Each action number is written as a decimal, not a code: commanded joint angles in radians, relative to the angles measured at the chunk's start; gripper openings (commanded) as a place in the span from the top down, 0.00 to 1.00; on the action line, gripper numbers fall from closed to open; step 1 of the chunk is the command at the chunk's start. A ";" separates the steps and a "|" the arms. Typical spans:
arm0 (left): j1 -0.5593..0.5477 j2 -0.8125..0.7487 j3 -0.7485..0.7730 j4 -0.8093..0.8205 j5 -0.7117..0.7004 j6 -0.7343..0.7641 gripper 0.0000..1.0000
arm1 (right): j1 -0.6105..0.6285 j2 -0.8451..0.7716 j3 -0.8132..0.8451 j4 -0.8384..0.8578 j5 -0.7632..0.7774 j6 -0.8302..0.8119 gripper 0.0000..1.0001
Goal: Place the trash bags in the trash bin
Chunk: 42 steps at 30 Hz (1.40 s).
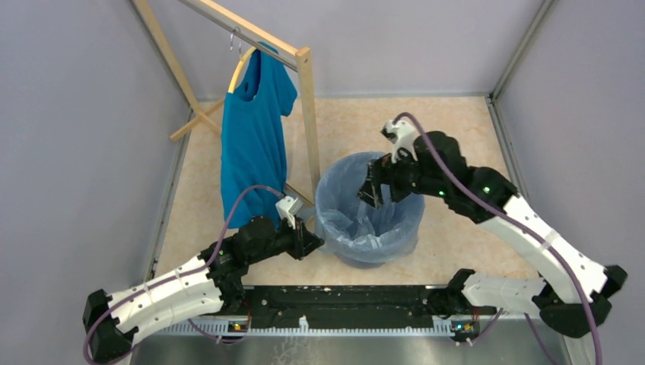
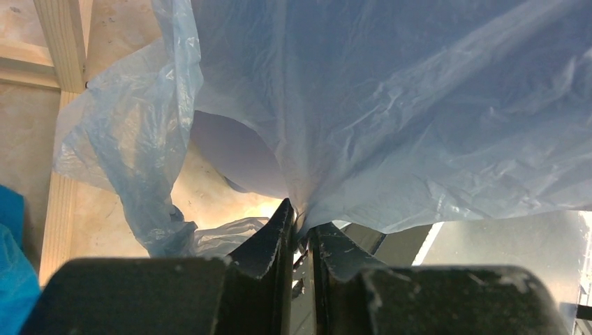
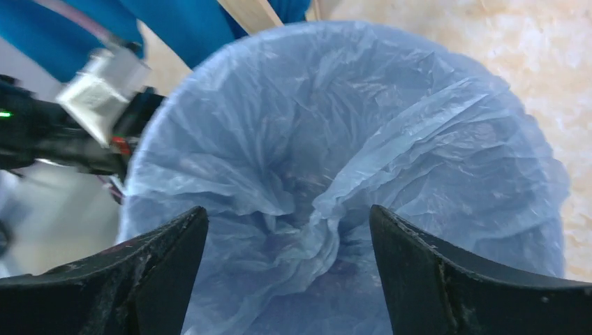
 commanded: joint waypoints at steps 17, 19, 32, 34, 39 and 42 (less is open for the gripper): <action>-0.003 0.003 0.020 0.002 -0.042 -0.061 0.81 | 0.202 0.419 -0.140 0.012 0.354 -0.018 0.07; -0.003 -0.002 0.019 0.000 -0.046 -0.068 0.81 | 0.201 0.454 -0.153 0.021 0.359 -0.023 0.07; -0.003 0.011 -0.005 0.036 0.000 -0.109 0.81 | 0.201 0.423 -0.306 0.180 0.344 0.017 0.05; -0.004 0.018 0.005 0.032 0.003 -0.101 0.79 | 0.201 0.371 -0.295 0.161 0.343 0.026 0.05; -0.003 -0.009 0.005 0.029 0.011 -0.116 0.67 | 0.201 0.252 -0.233 0.092 0.318 0.091 0.05; -0.004 -0.044 0.005 0.010 0.009 -0.122 0.60 | 0.201 0.174 -0.220 0.077 0.309 0.129 0.05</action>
